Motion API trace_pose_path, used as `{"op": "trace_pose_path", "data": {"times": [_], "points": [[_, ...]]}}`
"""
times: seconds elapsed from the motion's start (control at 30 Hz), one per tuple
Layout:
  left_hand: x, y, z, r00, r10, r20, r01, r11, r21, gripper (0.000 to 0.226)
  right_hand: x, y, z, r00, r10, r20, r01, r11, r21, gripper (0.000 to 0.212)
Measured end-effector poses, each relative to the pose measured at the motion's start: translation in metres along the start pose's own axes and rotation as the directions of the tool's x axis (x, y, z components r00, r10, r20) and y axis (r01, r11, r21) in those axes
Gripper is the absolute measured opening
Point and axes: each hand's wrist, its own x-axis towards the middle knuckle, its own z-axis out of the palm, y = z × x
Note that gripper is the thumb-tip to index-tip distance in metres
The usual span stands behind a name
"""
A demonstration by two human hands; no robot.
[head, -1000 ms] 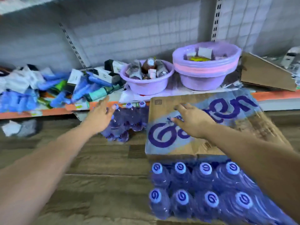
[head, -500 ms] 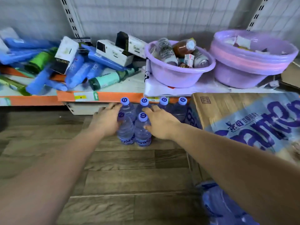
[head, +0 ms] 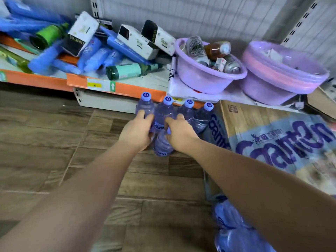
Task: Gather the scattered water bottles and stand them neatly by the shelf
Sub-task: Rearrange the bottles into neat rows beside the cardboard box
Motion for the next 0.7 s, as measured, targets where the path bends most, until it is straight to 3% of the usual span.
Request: {"op": "trace_pose_path", "data": {"times": [0.3,0.7], "points": [[-0.112,0.078,-0.036,0.998,-0.07,0.001,0.07,0.998,0.01,0.027,-0.119,0.012,-0.061,0.979,-0.187,0.077,0.18,0.979,0.094,0.023],[-0.278,0.21,-0.124,0.991,-0.112,-0.071,0.118,0.989,0.089,0.035,-0.316,0.049,-0.16,0.899,-0.437,-0.043,0.439,0.896,0.068,0.027]]}}
